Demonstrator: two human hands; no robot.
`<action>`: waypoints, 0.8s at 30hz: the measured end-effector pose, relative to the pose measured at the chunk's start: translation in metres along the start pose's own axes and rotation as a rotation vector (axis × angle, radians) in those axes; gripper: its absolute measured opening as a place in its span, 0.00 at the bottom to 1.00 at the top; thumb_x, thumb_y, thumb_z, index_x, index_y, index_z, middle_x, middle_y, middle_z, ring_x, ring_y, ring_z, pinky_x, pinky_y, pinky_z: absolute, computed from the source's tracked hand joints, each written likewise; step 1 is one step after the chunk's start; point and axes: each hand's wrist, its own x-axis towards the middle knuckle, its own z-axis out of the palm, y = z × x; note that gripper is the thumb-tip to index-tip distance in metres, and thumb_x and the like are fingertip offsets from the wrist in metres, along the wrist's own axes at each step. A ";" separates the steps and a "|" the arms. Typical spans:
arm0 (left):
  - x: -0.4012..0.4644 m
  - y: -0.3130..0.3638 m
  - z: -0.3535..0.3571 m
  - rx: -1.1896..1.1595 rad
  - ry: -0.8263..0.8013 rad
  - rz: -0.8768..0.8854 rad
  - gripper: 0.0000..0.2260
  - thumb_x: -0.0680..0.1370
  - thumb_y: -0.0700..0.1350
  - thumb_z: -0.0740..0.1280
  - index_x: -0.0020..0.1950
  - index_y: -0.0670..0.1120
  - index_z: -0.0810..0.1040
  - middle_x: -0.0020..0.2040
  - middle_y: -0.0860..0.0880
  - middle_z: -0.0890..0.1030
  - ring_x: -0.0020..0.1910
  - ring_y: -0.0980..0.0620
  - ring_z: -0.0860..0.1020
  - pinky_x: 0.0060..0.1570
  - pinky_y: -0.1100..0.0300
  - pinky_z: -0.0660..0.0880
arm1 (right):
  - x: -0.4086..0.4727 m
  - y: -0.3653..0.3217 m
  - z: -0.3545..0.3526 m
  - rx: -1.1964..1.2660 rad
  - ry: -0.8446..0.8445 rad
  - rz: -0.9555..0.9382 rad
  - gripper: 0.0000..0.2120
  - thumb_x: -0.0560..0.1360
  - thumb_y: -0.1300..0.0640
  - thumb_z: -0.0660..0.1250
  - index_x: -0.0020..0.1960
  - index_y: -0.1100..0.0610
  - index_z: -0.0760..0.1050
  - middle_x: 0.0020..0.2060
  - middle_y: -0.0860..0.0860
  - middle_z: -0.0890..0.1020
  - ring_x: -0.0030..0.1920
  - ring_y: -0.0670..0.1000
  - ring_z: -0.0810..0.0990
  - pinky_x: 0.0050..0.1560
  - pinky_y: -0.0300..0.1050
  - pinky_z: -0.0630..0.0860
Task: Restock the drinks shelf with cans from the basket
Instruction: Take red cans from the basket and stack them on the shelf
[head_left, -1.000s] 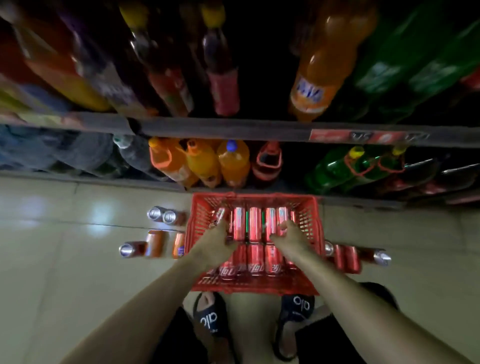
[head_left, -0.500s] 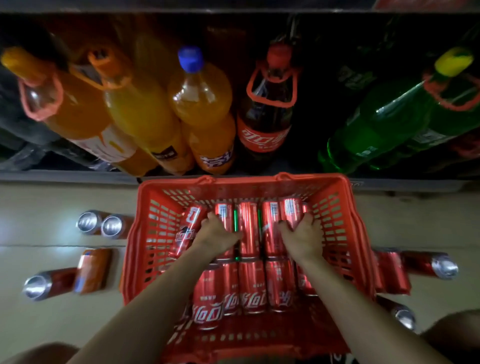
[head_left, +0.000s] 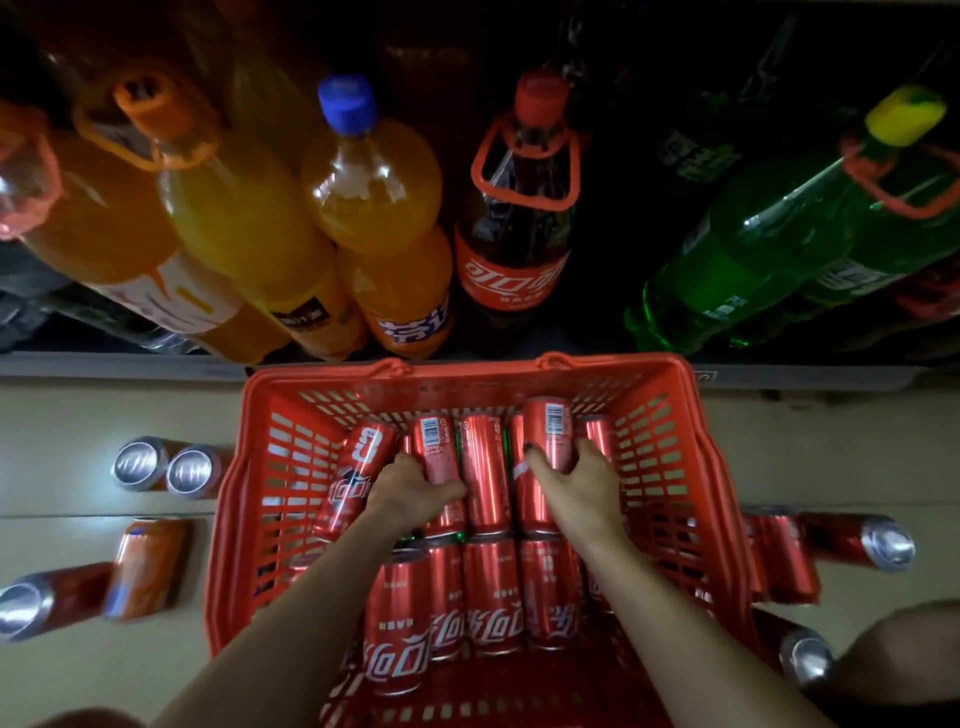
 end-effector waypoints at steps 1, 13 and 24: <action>-0.002 0.001 -0.001 -0.048 -0.021 0.020 0.27 0.64 0.64 0.76 0.55 0.48 0.83 0.48 0.51 0.88 0.48 0.52 0.86 0.57 0.50 0.82 | -0.001 -0.003 0.004 -0.004 -0.027 -0.031 0.09 0.75 0.47 0.74 0.48 0.50 0.78 0.44 0.47 0.84 0.42 0.45 0.83 0.38 0.36 0.73; -0.023 0.019 0.008 -0.782 -0.201 0.000 0.30 0.71 0.47 0.80 0.70 0.50 0.73 0.59 0.41 0.86 0.57 0.39 0.85 0.60 0.35 0.80 | -0.012 -0.027 0.030 -0.170 -0.136 -0.024 0.20 0.81 0.41 0.62 0.57 0.58 0.77 0.45 0.48 0.78 0.44 0.51 0.78 0.34 0.32 0.64; -0.031 0.023 0.006 -0.684 -0.260 0.115 0.32 0.72 0.50 0.81 0.71 0.56 0.69 0.60 0.51 0.85 0.50 0.57 0.86 0.43 0.61 0.82 | -0.001 -0.028 0.028 0.213 -0.402 0.290 0.50 0.65 0.21 0.64 0.78 0.48 0.65 0.69 0.52 0.78 0.66 0.56 0.79 0.69 0.55 0.75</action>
